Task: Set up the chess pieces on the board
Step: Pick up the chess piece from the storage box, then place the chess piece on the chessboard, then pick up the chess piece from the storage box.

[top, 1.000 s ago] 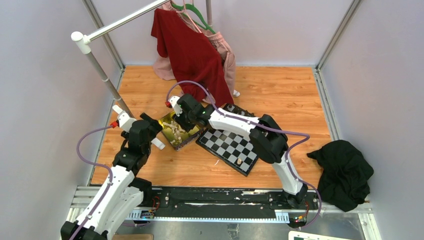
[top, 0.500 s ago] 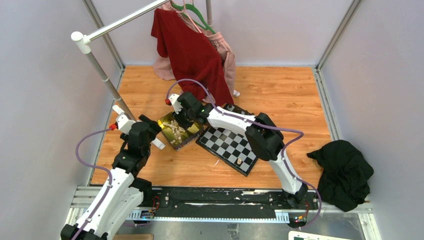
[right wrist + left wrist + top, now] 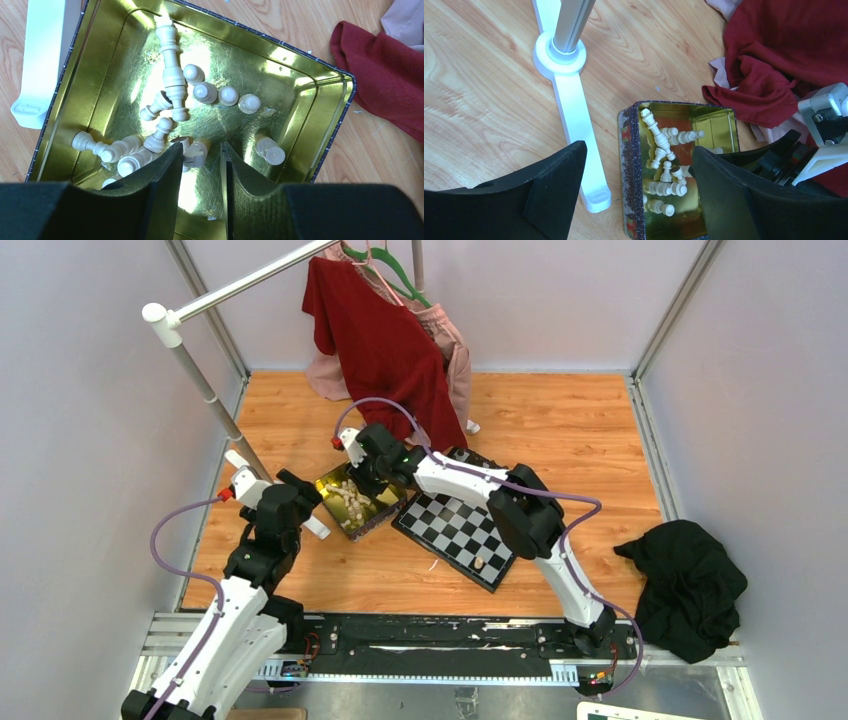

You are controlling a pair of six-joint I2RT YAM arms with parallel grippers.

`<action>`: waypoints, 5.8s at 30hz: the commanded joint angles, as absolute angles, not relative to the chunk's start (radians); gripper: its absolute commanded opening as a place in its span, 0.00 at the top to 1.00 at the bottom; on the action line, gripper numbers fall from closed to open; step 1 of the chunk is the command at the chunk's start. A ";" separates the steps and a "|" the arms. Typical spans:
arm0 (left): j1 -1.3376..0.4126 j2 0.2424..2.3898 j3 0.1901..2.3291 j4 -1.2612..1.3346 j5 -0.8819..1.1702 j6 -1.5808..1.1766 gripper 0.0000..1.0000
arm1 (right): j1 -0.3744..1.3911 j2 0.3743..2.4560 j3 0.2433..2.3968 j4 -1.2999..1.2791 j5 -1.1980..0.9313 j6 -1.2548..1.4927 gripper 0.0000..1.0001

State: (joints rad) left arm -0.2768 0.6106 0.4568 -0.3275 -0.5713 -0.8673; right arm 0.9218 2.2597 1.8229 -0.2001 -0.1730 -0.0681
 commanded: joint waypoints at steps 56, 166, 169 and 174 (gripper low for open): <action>-0.279 0.692 0.425 -0.288 -0.608 -0.862 0.17 | 0.914 1.721 1.314 -0.121 -0.062 -0.027 1.00; -0.279 0.620 0.417 -0.280 -0.579 -0.821 0.11 | 0.937 2.148 1.684 -0.112 -0.013 -0.114 0.55; -0.279 0.620 0.416 -0.277 -0.573 -0.821 0.11 | 0.936 2.169 1.695 -0.095 -0.001 -0.112 0.55; -0.279 0.620 0.411 -0.265 -0.564 -0.818 0.11 | 0.936 2.201 1.693 -0.059 0.067 -0.112 0.55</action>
